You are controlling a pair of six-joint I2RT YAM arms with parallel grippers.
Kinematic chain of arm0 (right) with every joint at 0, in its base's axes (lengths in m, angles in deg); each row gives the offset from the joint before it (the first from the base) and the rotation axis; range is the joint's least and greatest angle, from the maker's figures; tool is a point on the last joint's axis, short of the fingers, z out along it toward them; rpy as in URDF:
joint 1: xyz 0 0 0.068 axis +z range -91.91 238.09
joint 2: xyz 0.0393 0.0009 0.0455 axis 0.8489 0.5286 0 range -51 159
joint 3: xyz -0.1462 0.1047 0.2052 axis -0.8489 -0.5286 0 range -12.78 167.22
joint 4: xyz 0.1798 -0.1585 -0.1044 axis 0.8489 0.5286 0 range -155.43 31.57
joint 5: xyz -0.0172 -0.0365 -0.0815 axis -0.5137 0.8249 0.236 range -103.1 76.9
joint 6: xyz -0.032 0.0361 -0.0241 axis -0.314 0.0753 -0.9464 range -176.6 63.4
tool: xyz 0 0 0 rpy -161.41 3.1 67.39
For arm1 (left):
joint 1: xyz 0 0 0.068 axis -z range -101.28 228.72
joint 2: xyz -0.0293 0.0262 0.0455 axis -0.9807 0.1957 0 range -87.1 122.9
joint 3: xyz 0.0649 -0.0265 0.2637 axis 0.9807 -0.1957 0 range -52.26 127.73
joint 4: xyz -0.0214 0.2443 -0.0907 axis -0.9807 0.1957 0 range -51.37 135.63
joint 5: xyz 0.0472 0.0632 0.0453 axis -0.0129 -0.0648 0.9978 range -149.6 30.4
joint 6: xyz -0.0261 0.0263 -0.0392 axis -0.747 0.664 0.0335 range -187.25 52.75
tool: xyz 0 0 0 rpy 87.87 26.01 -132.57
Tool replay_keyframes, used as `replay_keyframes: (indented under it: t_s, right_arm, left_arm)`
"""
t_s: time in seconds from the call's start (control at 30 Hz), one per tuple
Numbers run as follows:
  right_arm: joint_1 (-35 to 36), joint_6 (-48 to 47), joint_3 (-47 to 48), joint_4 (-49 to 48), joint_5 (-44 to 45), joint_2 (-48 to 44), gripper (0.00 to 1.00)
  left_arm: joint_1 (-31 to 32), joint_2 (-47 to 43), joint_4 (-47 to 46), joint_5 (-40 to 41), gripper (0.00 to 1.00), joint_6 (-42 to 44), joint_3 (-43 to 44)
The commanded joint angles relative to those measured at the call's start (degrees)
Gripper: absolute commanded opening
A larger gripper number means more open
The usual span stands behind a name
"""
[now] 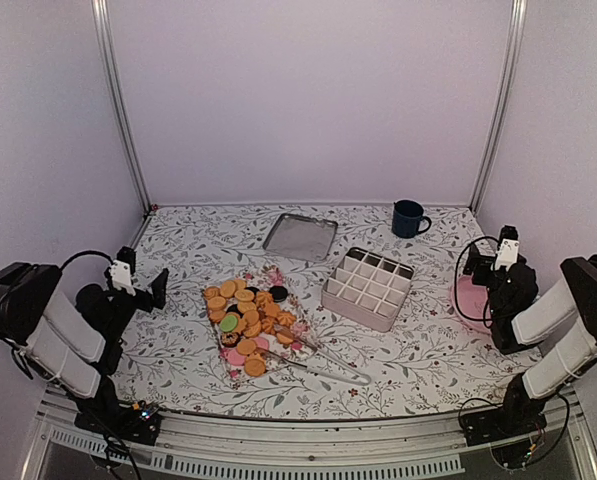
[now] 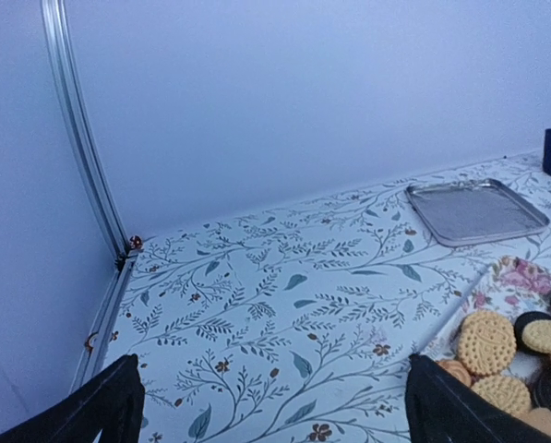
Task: Pack the cookies
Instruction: Pick up the clamp from the plate.
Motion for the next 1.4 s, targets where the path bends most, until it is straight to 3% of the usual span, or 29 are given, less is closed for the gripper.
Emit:
replay_keyframes:
  t_s: [0.0, 0.1, 0.27, 0.4, 0.5, 0.6, 0.7, 0.77, 0.9, 1.0, 1.17, 1.37]
  right_arm:
    - [0.9, 0.6, 2.7, 9.7, 5.9, -6.9, 0.99]
    - [0.8, 2.2, 9.2, 23.3, 9.3, -12.8, 0.99]
    - [0.8, 1.5, 14.8, 31.3, 5.7, -18.2, 0.99]
    - [0.8, 14.1, 19.4, 41.1, 3.9, -21.1, 0.99]
    - [0.8, 15.3, 26.0, 53.0, -3.3, -22.3, 0.99]
    - [0.8, 18.2, 31.9, 63.2, -10.1, -20.6, 0.99]
    - [2.6, 20.6, 33.9, 68.3, -13.2, -19.0, 0.99]
    - [6.9, 19.9, 33.7, 68.7, -13.1, -18.8, 0.99]
    - [17.1, 15.9, 36.4, 72.1, -11.4, -16.8, 0.99]
    - [23.6, 13.6, 39.6, 75.9, -9.6, -14.3, 0.99]
    - [32.9, 11.4, 44.6, 80.2, -12.6, -8.8, 0.99]
    - [42.4, 9.4, 48.6, 85.7, -17.1, -1.7, 0.99]
  left_arm:
    - [-2.0, -7.6, -3.7, 0.1, 0.99, -2.9, 1.3]
    - [-2.2, -9.8, -3.4, -0.2, 0.99, -3.0, 0.6]
    - [-2.2, -11.4, -0.5, -0.8, 0.99, -2.8, 1.5]
    - [-2.2, -12.7, 3.1, -0.1, 0.99, -2.9, 3.0]
    - [-2.3, -14.8, 7.7, 4.0, 0.99, -4.5, 5.1]
    - [-2.4, -16.2, 6.1, 3.7, 0.99, -3.8, 4.8]
    - [-2.3, -15.8, 7.8, 5.1, 0.99, -1.3, 8.5]
    - [-2.2, -15.2, 16.8, 6.8, 0.99, 0.4, 14.9]
    - [-1.3, -13.5, 43.3, 7.2, 0.99, 2.7, 27.7]
    - [-0.9, -16.9, 53.7, 3.9, 0.99, 1.6, 31.2]
    - [0.7, -13.3, 84.5, -1.0, 0.99, 1.6, 44.9]
    - [1.9, -16.0, 100.3, -6.4, 0.99, 3.4, 50.7]
